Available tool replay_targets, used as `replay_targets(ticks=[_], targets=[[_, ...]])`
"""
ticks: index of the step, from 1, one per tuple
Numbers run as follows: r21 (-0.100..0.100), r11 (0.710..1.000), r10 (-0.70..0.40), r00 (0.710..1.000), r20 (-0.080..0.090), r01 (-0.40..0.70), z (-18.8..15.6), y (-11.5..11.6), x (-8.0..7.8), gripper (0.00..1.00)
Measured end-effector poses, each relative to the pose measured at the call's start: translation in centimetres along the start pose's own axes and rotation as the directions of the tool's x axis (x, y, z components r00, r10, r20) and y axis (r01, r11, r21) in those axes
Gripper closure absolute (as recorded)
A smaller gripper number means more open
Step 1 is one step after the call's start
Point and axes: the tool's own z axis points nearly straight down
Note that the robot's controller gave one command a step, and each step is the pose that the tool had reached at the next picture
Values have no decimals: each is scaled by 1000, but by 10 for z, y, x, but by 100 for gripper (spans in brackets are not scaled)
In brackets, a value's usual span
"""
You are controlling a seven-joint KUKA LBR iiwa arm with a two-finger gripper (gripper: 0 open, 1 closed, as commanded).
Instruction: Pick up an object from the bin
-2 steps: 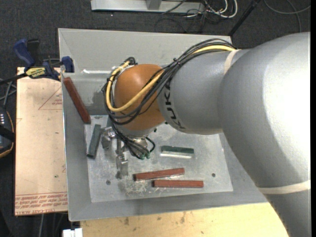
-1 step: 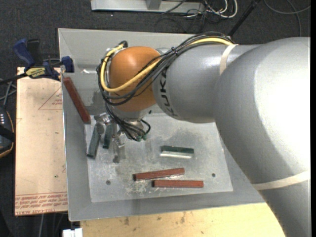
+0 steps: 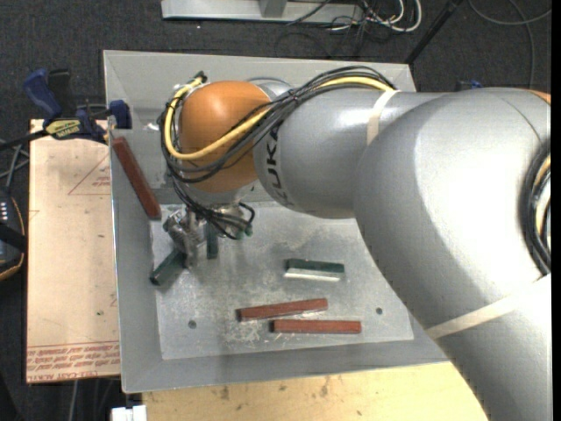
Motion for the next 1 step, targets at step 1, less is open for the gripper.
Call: replay_targets(ticks=[1], targets=[[0, 1000, 0, 1000, 0, 0, 0, 0, 0, 100]])
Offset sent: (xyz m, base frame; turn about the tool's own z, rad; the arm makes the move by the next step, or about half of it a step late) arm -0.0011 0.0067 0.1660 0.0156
